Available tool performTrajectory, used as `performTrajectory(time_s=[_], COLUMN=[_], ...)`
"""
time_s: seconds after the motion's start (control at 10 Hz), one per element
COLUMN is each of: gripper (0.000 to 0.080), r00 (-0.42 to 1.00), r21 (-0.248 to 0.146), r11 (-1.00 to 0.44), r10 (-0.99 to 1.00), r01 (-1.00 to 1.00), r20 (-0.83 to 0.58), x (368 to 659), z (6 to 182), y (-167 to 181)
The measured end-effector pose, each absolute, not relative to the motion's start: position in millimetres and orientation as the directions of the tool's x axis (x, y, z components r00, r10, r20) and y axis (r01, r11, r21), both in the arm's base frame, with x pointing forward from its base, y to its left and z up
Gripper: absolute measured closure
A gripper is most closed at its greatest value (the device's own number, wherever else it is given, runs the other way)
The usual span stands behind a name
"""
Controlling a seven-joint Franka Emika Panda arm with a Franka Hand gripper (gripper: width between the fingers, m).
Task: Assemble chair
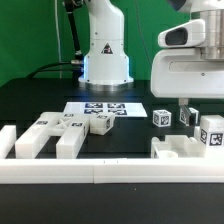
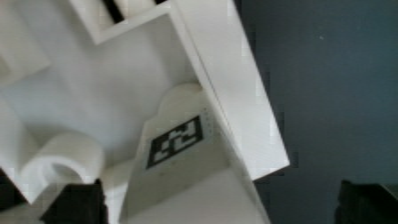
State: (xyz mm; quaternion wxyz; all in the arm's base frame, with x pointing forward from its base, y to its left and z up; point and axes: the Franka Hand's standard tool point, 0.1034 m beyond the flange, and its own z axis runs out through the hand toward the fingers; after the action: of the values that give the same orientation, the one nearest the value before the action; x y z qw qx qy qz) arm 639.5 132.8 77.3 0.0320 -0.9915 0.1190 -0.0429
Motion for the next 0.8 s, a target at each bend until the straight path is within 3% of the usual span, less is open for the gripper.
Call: performTrajectory(time_s=[0.3, 0.4, 0.5, 0.6, 0.7, 0.8], gripper=[0.015, 0.0236, 0.0372, 0.0372, 0.051, 0.051], r00=[0.995, 0.995, 0.995, 0.995, 0.995, 0.995], r21=[-0.036, -0.031, -0.03, -0.03, -0.031, -0.033], r11=[-0.999, -0.999, -0.999, -0.999, -0.999, -0.999], r10=[-0.017, 0.023, 0.03, 0.028, 0.021, -0.003], r01=[-0.014, 0.026, 0.033, 0.031, 0.024, 0.0], r20=[0.095, 0.096, 0.097, 0.097, 0.096, 0.095], x=[640.0, 640.4, 641.0, 641.0, 641.0, 641.0], z=[77.3, 76.9, 76.9, 76.9, 76.8, 76.8], y=[130.6, 127.9, 124.6, 124.5, 124.4, 124.4])
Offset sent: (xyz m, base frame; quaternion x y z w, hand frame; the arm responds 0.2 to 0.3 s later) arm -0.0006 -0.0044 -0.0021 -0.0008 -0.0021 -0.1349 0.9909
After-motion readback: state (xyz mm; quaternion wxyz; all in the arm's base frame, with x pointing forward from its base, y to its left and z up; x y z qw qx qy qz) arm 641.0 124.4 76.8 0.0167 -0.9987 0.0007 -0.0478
